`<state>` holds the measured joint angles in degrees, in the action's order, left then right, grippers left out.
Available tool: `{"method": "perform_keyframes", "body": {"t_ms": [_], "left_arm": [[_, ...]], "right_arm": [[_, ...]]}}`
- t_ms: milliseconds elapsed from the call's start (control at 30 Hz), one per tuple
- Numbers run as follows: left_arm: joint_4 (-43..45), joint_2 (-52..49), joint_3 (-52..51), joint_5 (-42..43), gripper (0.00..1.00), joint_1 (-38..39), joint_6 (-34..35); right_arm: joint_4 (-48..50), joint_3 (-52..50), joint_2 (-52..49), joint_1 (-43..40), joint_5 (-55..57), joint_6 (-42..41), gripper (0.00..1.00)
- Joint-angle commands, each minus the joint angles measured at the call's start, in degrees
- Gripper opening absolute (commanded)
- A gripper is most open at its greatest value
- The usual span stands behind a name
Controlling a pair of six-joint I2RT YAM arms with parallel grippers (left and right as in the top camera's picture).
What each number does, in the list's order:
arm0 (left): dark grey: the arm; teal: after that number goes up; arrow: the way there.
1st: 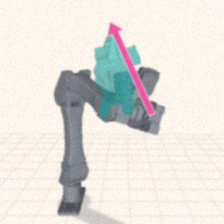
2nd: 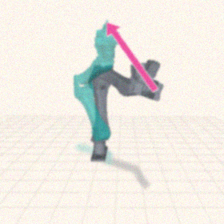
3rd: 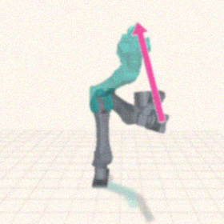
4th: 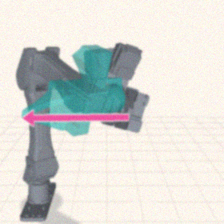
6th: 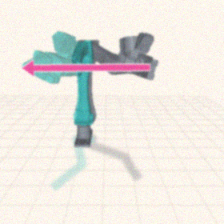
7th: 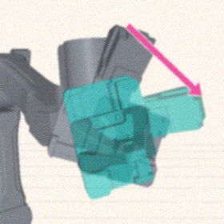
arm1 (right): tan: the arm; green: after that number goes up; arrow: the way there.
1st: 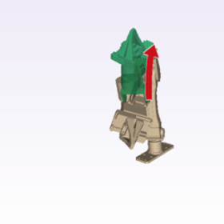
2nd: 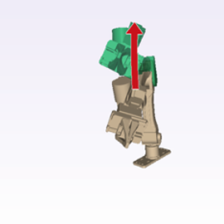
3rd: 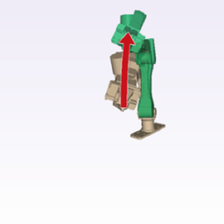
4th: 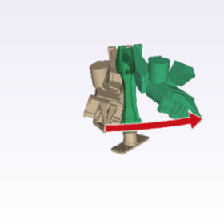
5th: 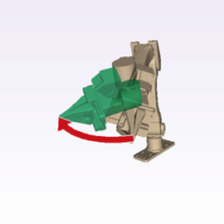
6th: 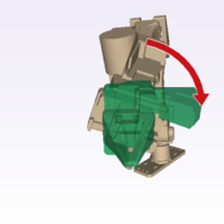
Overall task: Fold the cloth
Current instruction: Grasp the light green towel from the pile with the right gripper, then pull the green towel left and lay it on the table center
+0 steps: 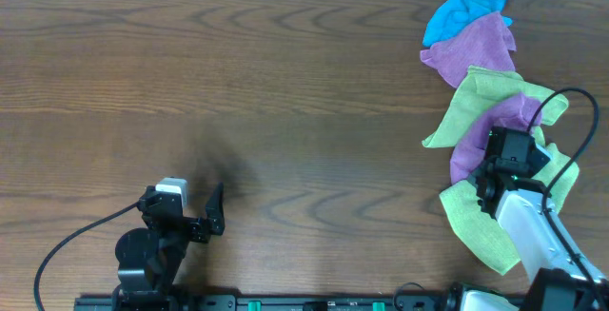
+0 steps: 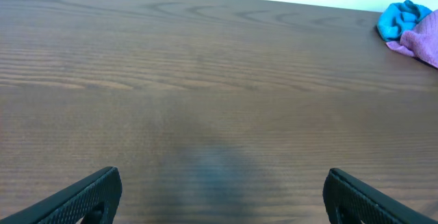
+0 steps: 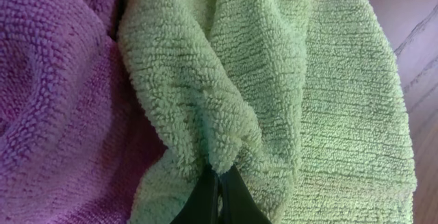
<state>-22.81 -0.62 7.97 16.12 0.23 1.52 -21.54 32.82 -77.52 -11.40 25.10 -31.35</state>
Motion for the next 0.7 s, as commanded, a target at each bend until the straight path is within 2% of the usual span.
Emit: {"method": "perform_keyframes", "body": {"t_ms": [0, 267, 500, 667], "left_arm": [[-0.22, 0.35, -1.2, -0.02, 0.95, 0.13, 0.39], [-0.22, 0.35, -1.2, -0.02, 0.95, 0.13, 0.39], [-0.22, 0.35, -1.2, -0.02, 0.95, 0.13, 0.39], [-0.22, 0.35, -1.2, -0.02, 0.95, 0.13, 0.39]], "right_arm": [[-1.22, 2.03, 1.92, -0.28, -1.44, -0.24, 0.01], [-12.31, 11.72, 12.24, -0.15, -10.64, 1.62, 0.01], [-13.2, 18.23, 19.58, 2.21, -36.24, 4.48, 0.01], [-8.33, 18.82, 20.28, 11.13, -52.78, 4.2, 0.01]]}}
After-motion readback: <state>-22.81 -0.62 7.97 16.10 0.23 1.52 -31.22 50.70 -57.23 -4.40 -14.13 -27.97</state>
